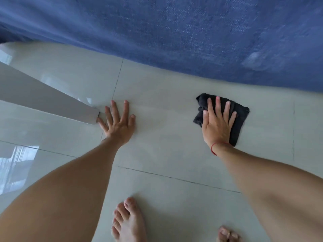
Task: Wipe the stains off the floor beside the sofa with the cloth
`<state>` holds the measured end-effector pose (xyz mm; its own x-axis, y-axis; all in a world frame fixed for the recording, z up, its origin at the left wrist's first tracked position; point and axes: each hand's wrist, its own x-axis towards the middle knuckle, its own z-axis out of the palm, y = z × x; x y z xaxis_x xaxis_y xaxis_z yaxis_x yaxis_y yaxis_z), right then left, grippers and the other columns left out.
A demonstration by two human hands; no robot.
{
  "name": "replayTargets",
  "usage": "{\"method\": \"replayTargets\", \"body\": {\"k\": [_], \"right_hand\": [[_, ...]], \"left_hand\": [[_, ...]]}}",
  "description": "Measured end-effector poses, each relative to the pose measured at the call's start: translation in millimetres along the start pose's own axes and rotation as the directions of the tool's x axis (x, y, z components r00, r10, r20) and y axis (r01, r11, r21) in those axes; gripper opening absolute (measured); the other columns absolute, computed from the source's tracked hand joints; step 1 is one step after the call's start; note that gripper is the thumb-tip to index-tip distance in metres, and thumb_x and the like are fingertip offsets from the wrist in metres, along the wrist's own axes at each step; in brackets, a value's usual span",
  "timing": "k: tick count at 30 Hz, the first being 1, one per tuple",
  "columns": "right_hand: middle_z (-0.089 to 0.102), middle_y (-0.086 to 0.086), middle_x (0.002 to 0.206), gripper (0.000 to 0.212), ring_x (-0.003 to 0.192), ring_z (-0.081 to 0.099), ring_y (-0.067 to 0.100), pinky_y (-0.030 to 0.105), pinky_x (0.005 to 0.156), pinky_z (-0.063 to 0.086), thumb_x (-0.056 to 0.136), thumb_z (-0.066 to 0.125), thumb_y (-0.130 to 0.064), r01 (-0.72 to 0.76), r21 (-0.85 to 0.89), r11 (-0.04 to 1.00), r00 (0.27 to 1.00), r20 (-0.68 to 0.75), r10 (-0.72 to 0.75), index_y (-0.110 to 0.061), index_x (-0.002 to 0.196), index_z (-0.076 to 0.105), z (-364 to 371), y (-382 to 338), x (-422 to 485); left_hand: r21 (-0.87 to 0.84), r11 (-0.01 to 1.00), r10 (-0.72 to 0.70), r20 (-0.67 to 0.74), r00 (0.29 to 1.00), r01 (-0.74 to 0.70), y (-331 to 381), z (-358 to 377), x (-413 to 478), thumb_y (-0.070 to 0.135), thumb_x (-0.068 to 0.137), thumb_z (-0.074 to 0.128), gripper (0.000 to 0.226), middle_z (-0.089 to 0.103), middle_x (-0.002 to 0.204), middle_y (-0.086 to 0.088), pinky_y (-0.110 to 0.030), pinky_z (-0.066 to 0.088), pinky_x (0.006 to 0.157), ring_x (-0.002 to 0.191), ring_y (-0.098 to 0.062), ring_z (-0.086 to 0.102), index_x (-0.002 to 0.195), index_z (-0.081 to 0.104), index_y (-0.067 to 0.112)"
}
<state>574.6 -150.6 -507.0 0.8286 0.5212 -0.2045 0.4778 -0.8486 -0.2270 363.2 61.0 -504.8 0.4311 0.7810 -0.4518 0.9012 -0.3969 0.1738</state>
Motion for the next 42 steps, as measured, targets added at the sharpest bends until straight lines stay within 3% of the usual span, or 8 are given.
{"method": "replayTargets", "body": {"k": [6,13,23,26,29,32,38,42], "right_hand": [[0.009,-0.006,0.162,0.05,0.149,-0.003,0.03,0.058,0.117,-0.005,0.102,0.019,-0.04,-0.036,0.067,0.997,0.999,-0.006,0.037,-0.03,0.151,0.017,9,-62,18],[0.018,-0.008,0.16,0.049,0.148,0.007,0.03,0.06,0.115,0.0,0.101,0.026,-0.041,0.279,0.009,0.96,0.959,0.057,-0.279,-0.032,0.148,0.025,31,-157,23],[0.036,-0.007,0.153,0.044,0.145,0.027,0.026,0.05,0.117,0.017,0.099,0.036,-0.036,0.565,-0.018,0.825,0.82,0.122,-0.559,-0.03,0.143,0.041,33,-95,-56],[0.035,-0.006,0.154,0.045,0.144,0.028,0.026,0.049,0.116,0.02,0.099,0.042,-0.035,0.443,-0.052,0.895,0.895,0.093,-0.437,-0.029,0.143,0.04,21,-48,-56],[0.024,-0.005,0.158,0.048,0.147,0.019,0.025,0.05,0.117,0.013,0.1,0.036,-0.035,0.085,-0.035,0.996,0.996,0.039,-0.083,-0.029,0.147,0.031,6,4,-47],[0.016,-0.003,0.161,0.048,0.149,0.008,0.028,0.055,0.119,0.006,0.103,0.027,-0.035,-0.164,0.06,0.985,0.986,0.007,0.164,-0.027,0.15,0.023,-7,36,-35],[0.012,-0.005,0.161,0.049,0.149,-0.001,0.029,0.058,0.117,-0.002,0.103,0.025,-0.035,-0.168,0.107,0.98,0.985,-0.023,0.172,-0.026,0.151,0.021,-4,4,-16],[0.012,-0.006,0.161,0.049,0.149,-0.001,0.03,0.06,0.116,-0.002,0.102,0.024,-0.037,-0.026,0.073,0.997,1.0,0.016,0.025,-0.027,0.151,0.02,4,-40,1]], "left_hand": [[-0.041,0.999,0.0,0.028,1.0,0.001,-1,-1,0,0.052,0.092,0.014,0.058,-0.024,0.156,0.003,-0.056,-0.016,0.108,0.143,-0.023,-0.022,0.143,-0.013,0.049],[-0.039,0.999,0.013,0.047,0.999,-0.011,-2,-2,0,0.053,0.092,0.012,0.057,-0.028,0.155,0.004,-0.055,-0.018,0.108,0.141,-0.022,-0.027,0.142,-0.015,0.05],[-0.058,0.998,-0.004,0.111,0.994,0.01,-2,-11,-2,0.051,0.093,0.015,0.057,-0.03,0.154,0.004,-0.055,-0.018,0.11,0.14,-0.02,-0.029,0.141,-0.016,0.05],[-0.062,0.998,-0.018,0.029,0.999,0.02,11,-10,-7,0.048,0.094,0.018,0.059,-0.027,0.156,-0.002,-0.056,-0.016,0.11,0.142,-0.022,-0.025,0.145,-0.013,0.044],[-0.081,0.992,0.094,-0.026,0.995,-0.096,42,-5,-16,0.051,0.094,0.021,0.061,-0.024,0.156,-0.006,-0.054,-0.017,0.109,0.143,-0.023,-0.023,0.147,-0.008,0.041],[-0.061,0.986,0.158,0.055,0.986,-0.155,60,7,-20,0.057,0.093,0.019,0.061,-0.027,0.155,-0.004,-0.054,-0.018,0.109,0.142,-0.024,-0.025,0.145,-0.01,0.045],[-0.037,0.99,0.142,0.105,0.984,-0.138,60,12,-17,0.059,0.092,0.016,0.061,-0.033,0.153,-0.002,-0.054,-0.02,0.109,0.139,-0.023,-0.031,0.142,-0.016,0.048],[-0.019,0.991,0.135,0.11,0.985,-0.134,62,12,-17,0.059,0.092,0.015,0.061,-0.035,0.152,-0.001,-0.055,-0.02,0.109,0.139,-0.023,-0.032,0.142,-0.018,0.048]]}}
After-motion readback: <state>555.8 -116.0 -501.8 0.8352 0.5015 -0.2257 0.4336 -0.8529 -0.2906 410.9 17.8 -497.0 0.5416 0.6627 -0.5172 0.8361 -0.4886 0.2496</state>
